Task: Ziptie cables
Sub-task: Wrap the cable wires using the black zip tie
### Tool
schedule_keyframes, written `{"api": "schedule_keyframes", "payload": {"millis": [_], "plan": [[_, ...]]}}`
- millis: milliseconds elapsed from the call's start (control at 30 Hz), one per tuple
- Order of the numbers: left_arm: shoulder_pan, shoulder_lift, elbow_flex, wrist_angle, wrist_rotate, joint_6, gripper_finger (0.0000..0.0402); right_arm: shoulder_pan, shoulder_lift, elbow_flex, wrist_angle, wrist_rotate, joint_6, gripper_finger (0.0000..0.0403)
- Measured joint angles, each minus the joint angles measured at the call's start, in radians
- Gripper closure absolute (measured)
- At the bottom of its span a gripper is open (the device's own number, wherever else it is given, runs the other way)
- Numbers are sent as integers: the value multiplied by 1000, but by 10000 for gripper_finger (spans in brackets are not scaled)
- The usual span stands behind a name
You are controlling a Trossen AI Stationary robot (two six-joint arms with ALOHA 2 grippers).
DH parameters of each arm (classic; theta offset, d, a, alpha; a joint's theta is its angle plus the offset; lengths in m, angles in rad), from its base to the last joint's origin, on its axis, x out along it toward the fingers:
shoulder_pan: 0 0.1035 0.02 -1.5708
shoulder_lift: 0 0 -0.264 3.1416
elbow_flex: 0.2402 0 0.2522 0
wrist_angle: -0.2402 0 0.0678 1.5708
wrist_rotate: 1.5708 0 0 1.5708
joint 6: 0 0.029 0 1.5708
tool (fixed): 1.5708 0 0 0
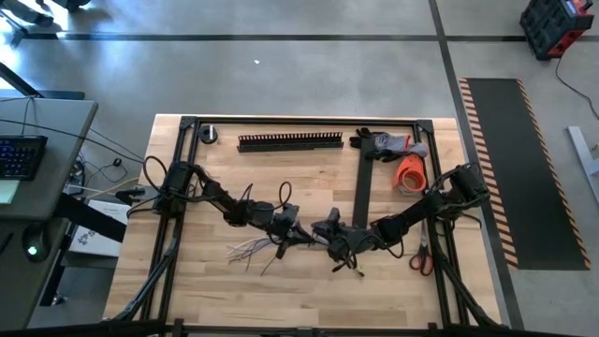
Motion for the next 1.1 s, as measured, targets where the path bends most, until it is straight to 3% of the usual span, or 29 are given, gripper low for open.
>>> {"api": "schedule_keyframes", "payload": {"millis": [233,767,967,1100], "plan": [[0,0,0,-37,2,-1,401,0,0,0,-20,-12,-34,395],[5,0,0,-39,7,-61,402,-2,0,11,-11,-61,-89,403],[9,0,0,-56,15,-62,402,15,0,52,-81,-141,-104,403],[11,0,0,-53,17,-61,402,19,0,55,-75,-120,-116,403]]}}
